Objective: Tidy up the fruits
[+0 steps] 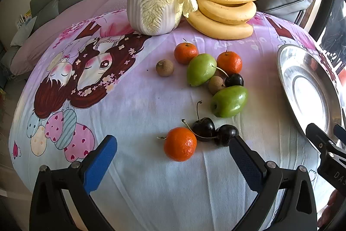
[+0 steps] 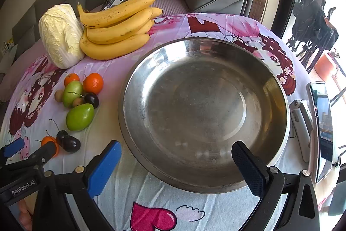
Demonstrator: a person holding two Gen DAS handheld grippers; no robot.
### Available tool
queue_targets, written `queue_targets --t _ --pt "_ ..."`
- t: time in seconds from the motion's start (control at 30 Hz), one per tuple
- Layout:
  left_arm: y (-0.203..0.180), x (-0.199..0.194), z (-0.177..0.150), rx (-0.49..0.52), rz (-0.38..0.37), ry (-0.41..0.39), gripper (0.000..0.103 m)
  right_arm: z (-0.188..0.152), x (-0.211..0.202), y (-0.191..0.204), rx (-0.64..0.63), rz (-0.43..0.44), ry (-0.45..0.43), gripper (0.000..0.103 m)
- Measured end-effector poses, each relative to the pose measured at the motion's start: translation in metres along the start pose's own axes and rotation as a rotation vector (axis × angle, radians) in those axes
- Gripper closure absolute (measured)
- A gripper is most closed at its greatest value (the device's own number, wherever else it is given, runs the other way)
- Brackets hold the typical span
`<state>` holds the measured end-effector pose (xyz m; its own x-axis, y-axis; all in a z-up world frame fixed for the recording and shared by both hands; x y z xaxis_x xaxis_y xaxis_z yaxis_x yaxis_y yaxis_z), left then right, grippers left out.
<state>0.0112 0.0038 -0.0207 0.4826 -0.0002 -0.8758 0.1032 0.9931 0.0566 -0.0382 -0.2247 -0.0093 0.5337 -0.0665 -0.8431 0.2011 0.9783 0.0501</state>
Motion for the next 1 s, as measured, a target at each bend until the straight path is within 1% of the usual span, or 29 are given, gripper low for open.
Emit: queue_targets --t 1.0 --pt "-0.0054 -0.0017 -0.0002 0.003 -0.004 -0.003 0.0 0.0 0.001 -0.0003 0.005 0.002 0.001 0.0"
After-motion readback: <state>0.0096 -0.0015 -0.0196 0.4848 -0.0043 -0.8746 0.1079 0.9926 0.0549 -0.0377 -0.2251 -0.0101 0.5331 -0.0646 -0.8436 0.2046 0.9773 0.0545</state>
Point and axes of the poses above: each gripper's, at about its wrist camera, not at the fingertips, and x roughly the way its jaws point, y to its left, z to its top, the point moved 2 cm from there along x, roughly the way its jaws point
